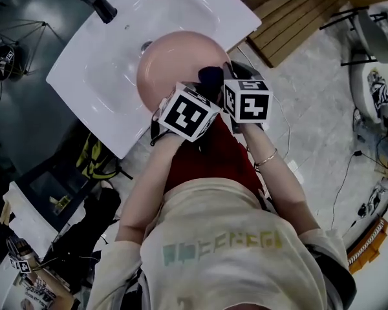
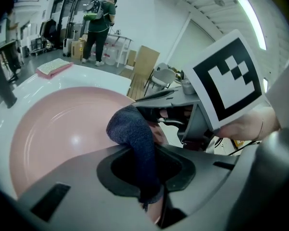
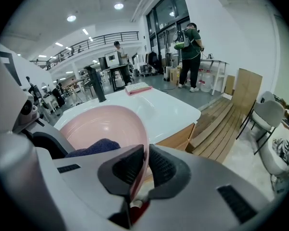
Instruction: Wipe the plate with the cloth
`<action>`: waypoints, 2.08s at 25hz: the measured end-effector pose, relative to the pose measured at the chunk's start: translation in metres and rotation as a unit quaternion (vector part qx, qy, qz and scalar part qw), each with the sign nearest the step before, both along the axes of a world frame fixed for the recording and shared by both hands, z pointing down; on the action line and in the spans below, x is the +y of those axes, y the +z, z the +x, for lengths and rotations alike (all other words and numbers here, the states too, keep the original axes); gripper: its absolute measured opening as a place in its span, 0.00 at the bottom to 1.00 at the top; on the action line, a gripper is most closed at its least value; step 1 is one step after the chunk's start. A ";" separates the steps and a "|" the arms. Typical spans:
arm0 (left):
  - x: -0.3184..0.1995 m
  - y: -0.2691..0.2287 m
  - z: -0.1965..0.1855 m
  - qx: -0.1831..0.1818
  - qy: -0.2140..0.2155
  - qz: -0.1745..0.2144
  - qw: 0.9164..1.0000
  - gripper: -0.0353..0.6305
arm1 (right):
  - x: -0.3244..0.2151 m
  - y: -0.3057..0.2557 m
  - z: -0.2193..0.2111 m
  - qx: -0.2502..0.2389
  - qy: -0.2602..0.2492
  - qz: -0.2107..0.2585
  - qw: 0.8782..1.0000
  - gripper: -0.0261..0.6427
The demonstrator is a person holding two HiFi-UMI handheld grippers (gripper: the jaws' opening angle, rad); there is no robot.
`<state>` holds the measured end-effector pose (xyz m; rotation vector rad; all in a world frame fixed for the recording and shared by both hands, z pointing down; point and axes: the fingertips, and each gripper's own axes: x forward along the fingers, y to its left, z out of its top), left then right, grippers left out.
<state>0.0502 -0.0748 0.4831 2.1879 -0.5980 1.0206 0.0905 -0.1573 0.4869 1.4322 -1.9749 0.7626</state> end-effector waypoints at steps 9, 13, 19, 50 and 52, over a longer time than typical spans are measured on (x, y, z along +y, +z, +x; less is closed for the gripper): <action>0.009 0.001 -0.026 -0.026 0.005 0.003 1.000 0.17 | 0.000 -0.001 -0.001 0.002 -0.002 0.000 1.000 0.12; 0.009 0.002 -0.040 -0.031 -0.007 0.005 0.999 0.17 | 0.001 0.000 -0.001 0.004 -0.001 0.000 1.000 0.12; 0.001 0.001 -0.062 -0.050 -0.027 0.018 0.998 0.17 | 0.001 -0.002 -0.003 0.007 -0.001 0.003 1.000 0.12; -0.041 -0.006 -0.133 -0.116 -0.137 0.116 0.977 0.17 | 0.007 -0.004 -0.007 0.019 -0.017 0.026 0.999 0.12; -0.046 -0.011 -0.138 -0.113 -0.149 0.133 0.973 0.17 | 0.007 -0.005 -0.008 0.017 -0.017 0.030 0.999 0.12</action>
